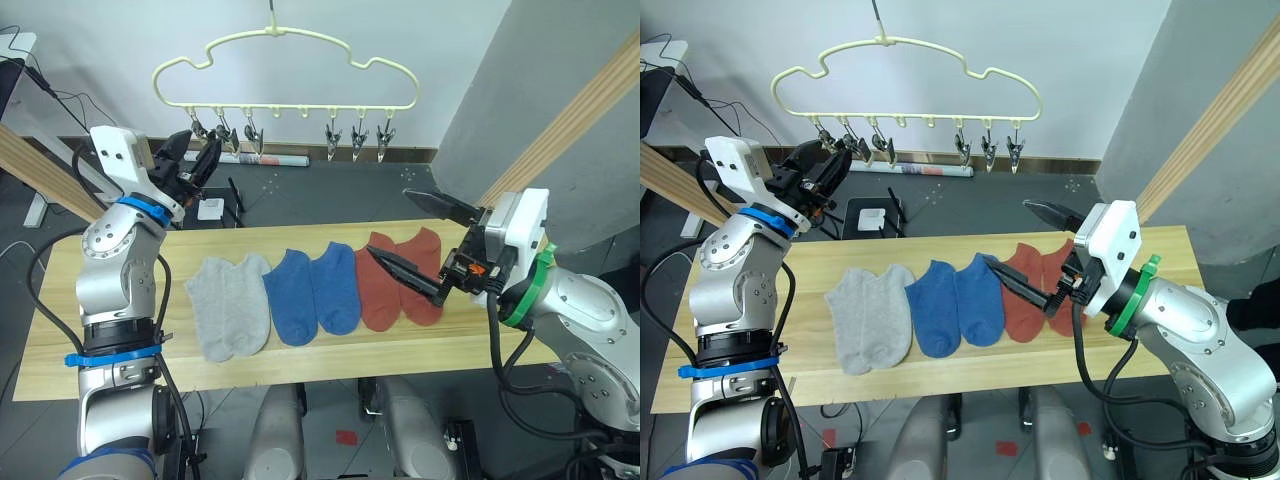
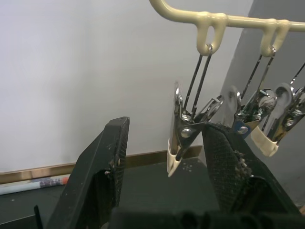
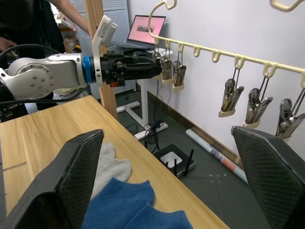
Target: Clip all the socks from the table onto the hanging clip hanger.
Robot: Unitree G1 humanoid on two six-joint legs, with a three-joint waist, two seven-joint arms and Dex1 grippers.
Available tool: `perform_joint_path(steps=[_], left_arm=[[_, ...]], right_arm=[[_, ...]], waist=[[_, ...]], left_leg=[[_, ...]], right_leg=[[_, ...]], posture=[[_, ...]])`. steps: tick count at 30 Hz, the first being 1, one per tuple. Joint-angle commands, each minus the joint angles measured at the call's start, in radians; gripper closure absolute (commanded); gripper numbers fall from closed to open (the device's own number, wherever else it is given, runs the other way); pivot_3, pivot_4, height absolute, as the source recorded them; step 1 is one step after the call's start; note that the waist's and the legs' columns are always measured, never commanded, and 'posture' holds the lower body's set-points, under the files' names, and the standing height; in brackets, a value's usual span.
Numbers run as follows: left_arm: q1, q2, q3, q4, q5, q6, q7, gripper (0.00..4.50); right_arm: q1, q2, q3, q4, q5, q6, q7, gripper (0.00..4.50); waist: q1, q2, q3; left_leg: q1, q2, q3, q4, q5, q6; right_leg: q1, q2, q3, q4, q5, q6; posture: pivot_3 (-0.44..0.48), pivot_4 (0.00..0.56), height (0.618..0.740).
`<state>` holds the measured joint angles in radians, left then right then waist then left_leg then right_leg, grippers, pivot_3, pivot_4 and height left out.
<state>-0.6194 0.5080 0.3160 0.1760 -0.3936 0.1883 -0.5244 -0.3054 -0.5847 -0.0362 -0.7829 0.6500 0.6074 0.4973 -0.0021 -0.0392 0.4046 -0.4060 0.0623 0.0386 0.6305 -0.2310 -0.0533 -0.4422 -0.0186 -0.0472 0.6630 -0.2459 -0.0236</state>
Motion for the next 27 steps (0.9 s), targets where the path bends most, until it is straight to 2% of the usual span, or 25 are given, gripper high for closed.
perform_joint_path(steps=[1, 12, 27], left_arm=[[0.0, -0.005, 0.032, 0.012, 0.005, -0.075, 0.018, 1.92], [-0.015, -0.022, 0.015, -0.013, -0.019, -0.081, 0.018, 1.92], [0.046, -0.076, 0.014, -0.195, -0.015, -0.022, 0.148, 1.92]], right_arm=[[-0.006, -0.001, -0.003, -0.019, 0.013, -0.006, 0.008, 0.0], [-0.012, 0.002, 0.001, -0.02, 0.018, 0.005, 0.009, 0.0], [-0.018, 0.002, 0.0, -0.017, 0.019, 0.008, 0.014, 0.0]], waist=[[0.0, 0.0, 0.0], [0.0, -0.001, 0.006], [0.0, -0.001, 0.009]], left_leg=[[0.0, 0.0, 0.0, 0.0, 0.0, 0.0], [-0.001, 0.0, 0.0, 0.0, 0.0, 0.0], [-0.002, 0.0, -0.001, 0.0, 0.0, 0.0]], right_leg=[[0.0, 0.0, 0.0, 0.0, 0.0, 0.0], [0.0, 0.0, -0.001, 0.0, 0.0, 0.001], [-0.001, 0.0, -0.001, -0.001, 0.0, 0.001]], posture=[[-0.057, 0.464, 0.74], [-0.059, 0.46, 0.74], [-0.057, 0.458, 0.74]])
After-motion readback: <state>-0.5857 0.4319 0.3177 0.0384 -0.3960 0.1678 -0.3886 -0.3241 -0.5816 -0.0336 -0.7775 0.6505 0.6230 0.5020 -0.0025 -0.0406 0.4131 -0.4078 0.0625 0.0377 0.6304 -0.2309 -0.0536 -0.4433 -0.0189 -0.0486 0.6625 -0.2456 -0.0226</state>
